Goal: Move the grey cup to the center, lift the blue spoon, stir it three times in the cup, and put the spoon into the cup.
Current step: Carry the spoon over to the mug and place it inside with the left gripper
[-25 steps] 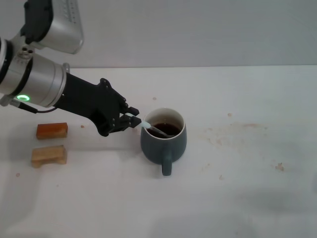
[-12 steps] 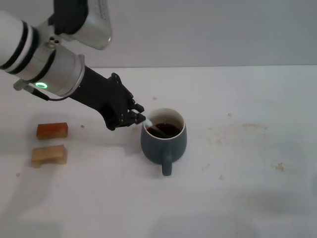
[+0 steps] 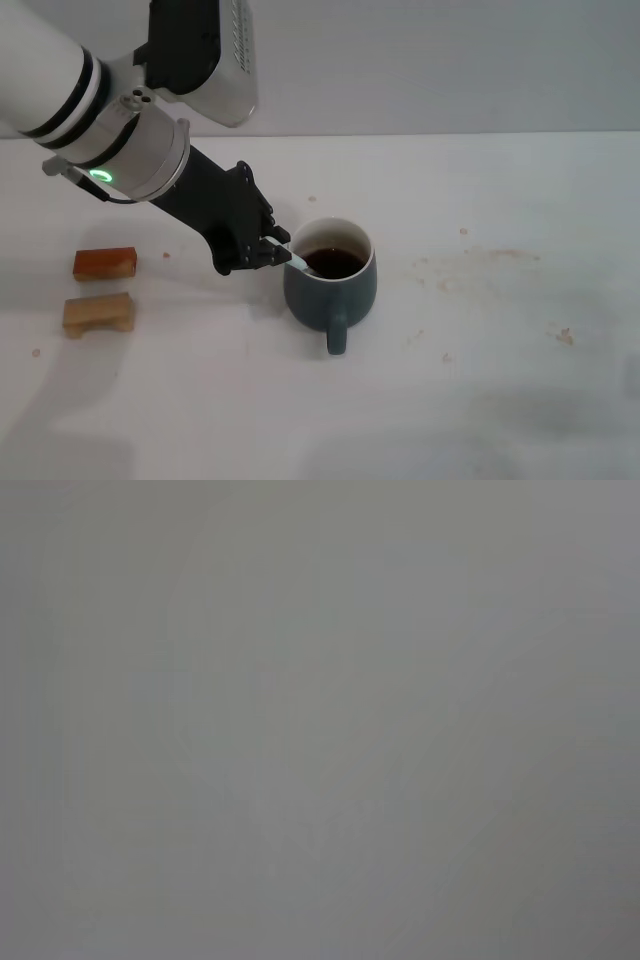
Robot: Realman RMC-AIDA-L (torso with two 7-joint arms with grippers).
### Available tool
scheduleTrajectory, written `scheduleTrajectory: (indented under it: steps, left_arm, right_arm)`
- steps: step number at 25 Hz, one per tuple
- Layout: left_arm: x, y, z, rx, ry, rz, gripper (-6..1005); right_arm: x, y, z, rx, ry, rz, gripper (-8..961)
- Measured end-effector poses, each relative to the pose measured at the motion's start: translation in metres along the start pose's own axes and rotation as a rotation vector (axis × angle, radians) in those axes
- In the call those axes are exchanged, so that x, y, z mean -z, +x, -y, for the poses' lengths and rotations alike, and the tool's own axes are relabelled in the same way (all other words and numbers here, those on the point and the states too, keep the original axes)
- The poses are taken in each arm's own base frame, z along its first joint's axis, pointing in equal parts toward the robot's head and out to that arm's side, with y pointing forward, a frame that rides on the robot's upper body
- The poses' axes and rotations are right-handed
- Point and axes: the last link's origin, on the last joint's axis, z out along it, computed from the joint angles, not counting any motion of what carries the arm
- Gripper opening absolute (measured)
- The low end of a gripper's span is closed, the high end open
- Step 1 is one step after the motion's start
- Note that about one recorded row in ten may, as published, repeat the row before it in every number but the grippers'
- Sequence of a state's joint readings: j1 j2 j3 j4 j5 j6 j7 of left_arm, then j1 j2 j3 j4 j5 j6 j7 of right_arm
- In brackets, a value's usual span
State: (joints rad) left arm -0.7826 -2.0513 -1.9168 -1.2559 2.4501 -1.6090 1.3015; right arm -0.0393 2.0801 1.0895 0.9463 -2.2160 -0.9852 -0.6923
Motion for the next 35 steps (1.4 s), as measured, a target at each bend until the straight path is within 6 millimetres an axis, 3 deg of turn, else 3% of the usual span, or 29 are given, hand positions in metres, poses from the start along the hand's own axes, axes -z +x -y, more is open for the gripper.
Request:
scheduleTrajectory:
  steps: [17,30,35]
  left_arm:
    - [-0.001,0.015,0.006,-0.107,0.024,0.058,214]
    - [-0.021,0.046,0.004,-0.212,0.044,0.074,216]
    - [-0.022,0.044,0.009,-0.200,0.047,0.091,217]
  right_arm:
    - [0.004,0.006,0.002,0.009,0.007,-0.028,74]
    - [0.004,0.010,0.008,0.014,0.024,-0.038,73]
    - [0.003,0.009,0.009,0.015,0.028,-0.035,73]
